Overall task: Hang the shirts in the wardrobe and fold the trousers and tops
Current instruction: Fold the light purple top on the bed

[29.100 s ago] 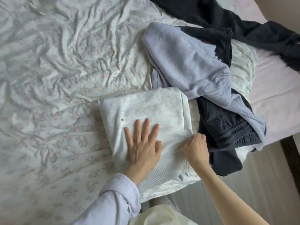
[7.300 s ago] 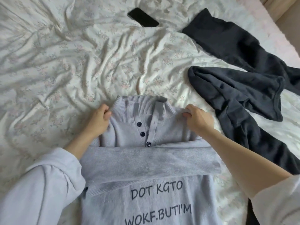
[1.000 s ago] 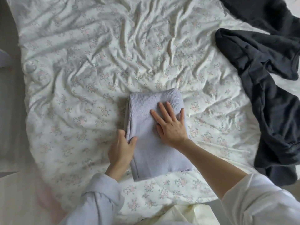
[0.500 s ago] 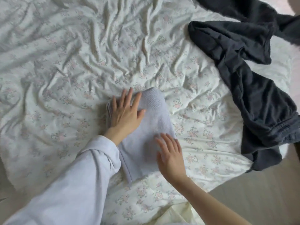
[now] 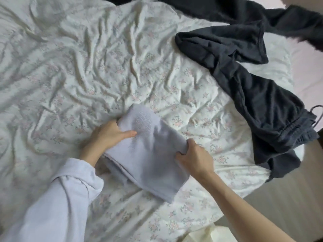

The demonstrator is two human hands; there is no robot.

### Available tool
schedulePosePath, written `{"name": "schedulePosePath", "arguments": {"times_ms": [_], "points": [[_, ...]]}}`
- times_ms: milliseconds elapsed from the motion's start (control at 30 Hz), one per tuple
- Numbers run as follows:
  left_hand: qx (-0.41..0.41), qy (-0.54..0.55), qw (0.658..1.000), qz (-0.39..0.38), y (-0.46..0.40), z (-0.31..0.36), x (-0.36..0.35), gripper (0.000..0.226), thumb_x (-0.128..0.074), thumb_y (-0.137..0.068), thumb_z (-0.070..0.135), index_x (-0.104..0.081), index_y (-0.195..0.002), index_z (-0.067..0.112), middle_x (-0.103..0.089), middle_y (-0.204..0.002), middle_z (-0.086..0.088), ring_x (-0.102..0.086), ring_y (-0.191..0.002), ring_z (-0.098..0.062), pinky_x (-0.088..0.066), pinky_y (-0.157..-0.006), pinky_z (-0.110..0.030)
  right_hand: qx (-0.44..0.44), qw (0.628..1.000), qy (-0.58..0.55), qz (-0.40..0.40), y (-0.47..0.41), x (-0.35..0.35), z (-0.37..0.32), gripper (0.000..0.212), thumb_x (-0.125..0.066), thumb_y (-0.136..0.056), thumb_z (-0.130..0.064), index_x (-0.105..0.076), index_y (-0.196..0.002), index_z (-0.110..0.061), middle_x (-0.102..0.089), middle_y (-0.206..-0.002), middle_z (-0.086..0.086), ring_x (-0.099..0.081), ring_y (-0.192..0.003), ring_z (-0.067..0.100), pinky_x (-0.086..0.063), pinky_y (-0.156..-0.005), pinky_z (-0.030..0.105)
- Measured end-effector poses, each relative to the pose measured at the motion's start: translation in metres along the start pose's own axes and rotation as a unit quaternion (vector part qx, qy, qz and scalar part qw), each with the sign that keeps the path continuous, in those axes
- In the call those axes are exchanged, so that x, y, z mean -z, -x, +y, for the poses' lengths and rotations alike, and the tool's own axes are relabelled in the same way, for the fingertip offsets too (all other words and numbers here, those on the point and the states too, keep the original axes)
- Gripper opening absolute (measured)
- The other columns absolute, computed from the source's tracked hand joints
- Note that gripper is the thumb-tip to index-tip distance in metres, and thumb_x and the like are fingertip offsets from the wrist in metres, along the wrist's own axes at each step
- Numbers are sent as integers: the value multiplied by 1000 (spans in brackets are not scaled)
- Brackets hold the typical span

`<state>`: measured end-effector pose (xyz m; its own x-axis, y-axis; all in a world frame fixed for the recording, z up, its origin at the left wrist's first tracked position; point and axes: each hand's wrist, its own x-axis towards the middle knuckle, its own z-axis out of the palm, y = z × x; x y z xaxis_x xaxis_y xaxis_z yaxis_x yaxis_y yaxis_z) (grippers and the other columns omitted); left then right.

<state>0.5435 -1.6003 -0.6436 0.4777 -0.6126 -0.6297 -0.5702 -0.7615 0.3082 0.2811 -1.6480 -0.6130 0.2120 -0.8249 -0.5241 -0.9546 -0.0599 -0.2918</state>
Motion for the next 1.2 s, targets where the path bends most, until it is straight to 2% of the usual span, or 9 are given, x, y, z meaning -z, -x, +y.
{"name": "schedulePosePath", "arguments": {"times_ms": [67, 167, 267, 400, 667, 800, 900, 1033, 1200], "points": [[89, 144, 983, 69, 21, -8, -16, 76, -70, -66, 62, -53, -113, 5, -63, -110, -19, -60, -100, -36, -49, -79, -38, 54, 987, -113, 99, -27, 19, -9, 29, -58, -81, -30, -47, -107, -25, -60, -102, 0, -55, -90, 24, -41, -68, 30], [120, 128, 971, 164, 50, -9, -44, 71, -64, -77, 52, -40, -121, 2, -54, -118, -27, -52, -107, -40, -45, -85, -46, 87, 960, -260, 61, -54, 20, -19, 73, -64, -85, -28, -23, -145, -16, -38, -139, 8, -36, -128, 22, -35, -102, 32], [24, 98, 975, 198, 58, -9, -51, 89, -58, -84, 47, -7, -149, 13, -32, -143, -22, -38, -125, -37, -38, -94, -47, 3, 962, -272, 33, -57, -5, -18, 87, -61, -86, -39, -6, -149, -16, -22, -149, 16, -22, -137, 31, -24, -110, 44], [-77, 117, 974, 177, 47, -21, -46, 86, -51, -89, 44, 19, -139, 38, 2, -157, -12, -8, -143, -29, -24, -110, -49, -27, 958, -283, 31, -46, -30, -16, 86, -54, -90, -40, 5, -149, -17, -23, -152, 13, -32, -134, 33, -29, -106, 40], [-110, 94, 976, 160, 32, -29, -43, 83, -50, -89, 45, 14, -142, 42, -8, -157, 0, -35, -131, -33, -39, -100, -46, 23, 962, -248, 108, -38, -38, -33, 69, -42, -96, -22, 2, -149, -20, -32, -144, 13, -49, -107, 30, -39, -76, 32], [-88, 102, 976, 173, 35, -25, -43, 77, -47, -92, 43, 8, -146, 38, -2, -157, 13, -40, -128, -30, -42, -95, -44, -89, 939, -317, 99, -46, -34, -39, 79, -46, -95, -31, 11, -148, -15, -28, -145, 20, -41, -124, 37, -39, -93, 41], [-71, 105, 972, 197, 36, -19, -44, 72, -45, -93, 40, 1, -148, 36, -15, -156, 3, -41, -125, -32, -41, -95, -43, -74, 927, -355, 102, -52, -33, -45, 76, -46, -95, -20, 8, -148, -16, -34, -144, 15, -42, -125, 33, -38, -96, 39], [-41, 92, 961, 259, 49, -4, -43, 64, -50, -93, 33, -15, -147, 34, -51, -114, -22, -53, -95, -36, -43, -74, -37, 49, 941, -306, 140, -43, -30, -47, 66, -36, -97, -16, 1, -147, -39, -38, -116, 0, -47, -77, 3, -35, -63, 16], [-56, 157, 934, 316, 69, 18, -35, 54, -56, -91, 21, -37, -142, 26, -52, -100, -20, -53, -89, -36, -43, -72, -36, 123, 937, -292, 146, -42, -11, -61, 52, -34, -94, -5, -27, -144, -19, -45, -120, 0, -40, -81, -5, -30, -63, 15]]}}
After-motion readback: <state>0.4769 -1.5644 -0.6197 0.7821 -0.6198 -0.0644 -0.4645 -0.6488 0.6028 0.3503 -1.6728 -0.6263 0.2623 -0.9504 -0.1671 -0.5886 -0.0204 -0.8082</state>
